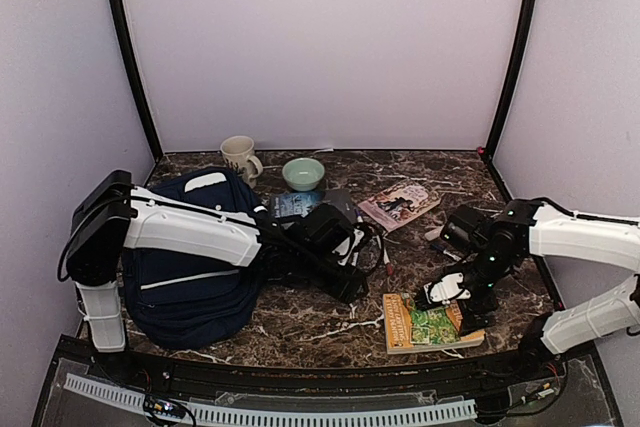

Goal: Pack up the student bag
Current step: Rotate the book at the center of the board.

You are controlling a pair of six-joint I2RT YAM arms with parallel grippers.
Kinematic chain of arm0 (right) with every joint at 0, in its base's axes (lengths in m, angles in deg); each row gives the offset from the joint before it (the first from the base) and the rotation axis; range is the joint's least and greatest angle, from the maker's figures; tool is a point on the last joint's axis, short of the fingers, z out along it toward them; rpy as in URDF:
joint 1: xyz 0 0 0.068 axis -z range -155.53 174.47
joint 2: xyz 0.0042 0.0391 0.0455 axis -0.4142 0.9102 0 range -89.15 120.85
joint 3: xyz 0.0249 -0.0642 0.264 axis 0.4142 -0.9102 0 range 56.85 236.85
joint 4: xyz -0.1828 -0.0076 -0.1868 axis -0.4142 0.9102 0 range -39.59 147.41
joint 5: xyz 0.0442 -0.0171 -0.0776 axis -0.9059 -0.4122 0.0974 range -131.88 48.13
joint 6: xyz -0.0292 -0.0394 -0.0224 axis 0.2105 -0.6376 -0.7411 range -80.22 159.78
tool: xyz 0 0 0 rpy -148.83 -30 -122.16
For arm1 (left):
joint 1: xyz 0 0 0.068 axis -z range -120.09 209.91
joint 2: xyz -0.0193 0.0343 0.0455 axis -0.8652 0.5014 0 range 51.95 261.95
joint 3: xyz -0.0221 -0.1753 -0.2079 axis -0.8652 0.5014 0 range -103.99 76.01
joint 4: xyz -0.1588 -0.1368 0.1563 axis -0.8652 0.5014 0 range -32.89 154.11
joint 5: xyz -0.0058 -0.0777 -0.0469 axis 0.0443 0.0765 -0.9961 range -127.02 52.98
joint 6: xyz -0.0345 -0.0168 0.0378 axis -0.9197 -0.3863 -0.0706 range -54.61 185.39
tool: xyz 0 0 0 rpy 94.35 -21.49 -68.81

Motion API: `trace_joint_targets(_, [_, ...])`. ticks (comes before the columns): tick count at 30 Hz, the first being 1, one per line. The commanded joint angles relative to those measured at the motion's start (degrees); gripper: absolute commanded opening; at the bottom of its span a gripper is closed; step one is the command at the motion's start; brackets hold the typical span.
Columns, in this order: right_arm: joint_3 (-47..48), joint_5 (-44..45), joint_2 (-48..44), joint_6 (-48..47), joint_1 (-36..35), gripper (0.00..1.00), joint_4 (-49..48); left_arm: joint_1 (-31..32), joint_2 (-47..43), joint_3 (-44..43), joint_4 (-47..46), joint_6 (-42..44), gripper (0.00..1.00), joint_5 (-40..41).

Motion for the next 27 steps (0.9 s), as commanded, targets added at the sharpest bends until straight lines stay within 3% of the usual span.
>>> trace_joint_targets(1, [-2.4,-4.7,-2.3,-1.5,-0.8,1.00,3.2,-2.2,5.5,-8.4,-2.9,1.6,0.59,-7.6])
trace_joint_targets(9, [-10.5,7.2,-4.9,-1.2,-2.4,1.00,-4.6,-3.0,20.0,-26.6,0.0,2.2,0.63,-11.0])
trace_joint_targets(13, [-13.0,12.4,-6.6,0.3,-2.4,1.00,-9.8,-3.0,24.2,-30.6,0.5,1.0,0.63,-11.1])
trace_joint_targets(19, [-15.0,20.1,-7.6,1.9,-1.7,1.00,-21.4,-2.9,24.3,-29.2,1.5,-0.2,0.61,-13.9])
trace_joint_targets(27, [-12.5,21.4,-0.3,1.7,0.7,0.99,-32.3,-1.6,16.3,-16.2,-0.3,-2.0,0.60,-14.5])
